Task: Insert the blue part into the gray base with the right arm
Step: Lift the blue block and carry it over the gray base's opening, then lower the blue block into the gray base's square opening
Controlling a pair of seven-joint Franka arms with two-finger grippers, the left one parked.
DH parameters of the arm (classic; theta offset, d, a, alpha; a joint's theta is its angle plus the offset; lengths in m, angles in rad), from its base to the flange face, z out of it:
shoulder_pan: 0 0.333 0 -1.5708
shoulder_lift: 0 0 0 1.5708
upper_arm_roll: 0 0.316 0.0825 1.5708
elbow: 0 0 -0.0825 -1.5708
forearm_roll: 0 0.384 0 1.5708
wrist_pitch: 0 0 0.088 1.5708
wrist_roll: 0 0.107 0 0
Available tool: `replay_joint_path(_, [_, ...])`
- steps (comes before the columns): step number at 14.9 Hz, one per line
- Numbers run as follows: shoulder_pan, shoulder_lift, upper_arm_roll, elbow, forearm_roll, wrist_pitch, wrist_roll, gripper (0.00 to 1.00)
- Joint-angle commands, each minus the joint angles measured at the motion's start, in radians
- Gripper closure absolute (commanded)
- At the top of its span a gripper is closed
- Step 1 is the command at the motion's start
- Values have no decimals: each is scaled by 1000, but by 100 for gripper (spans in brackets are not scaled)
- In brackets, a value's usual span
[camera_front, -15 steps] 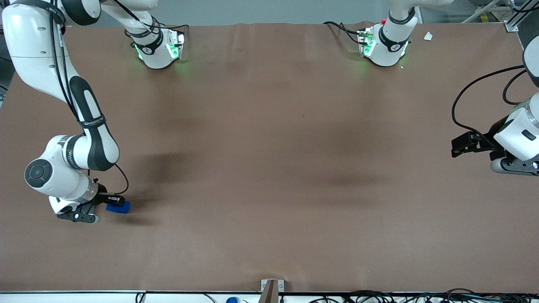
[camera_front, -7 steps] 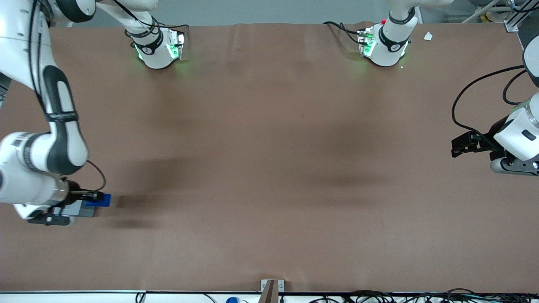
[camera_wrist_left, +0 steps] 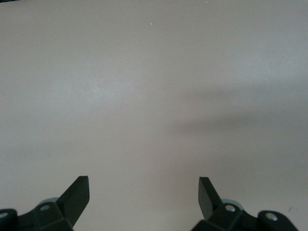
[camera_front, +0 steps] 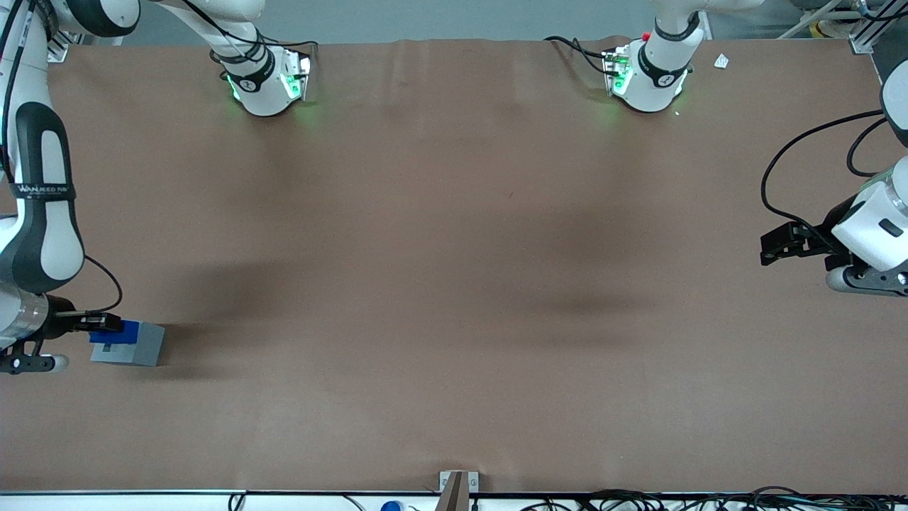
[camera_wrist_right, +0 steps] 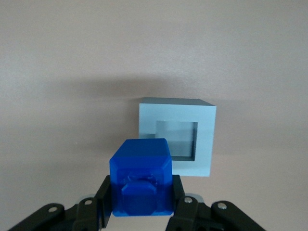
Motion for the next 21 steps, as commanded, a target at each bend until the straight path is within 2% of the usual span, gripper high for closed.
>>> replay_joint_path(1, [-26, 21, 15, 34, -11, -2, -26, 100])
replay_joint_path(6, [-41, 39, 15, 37, -5, 56, -17, 100])
replay_joint_path(21, [-58, 84, 16, 37, 31, 78, 23, 100])
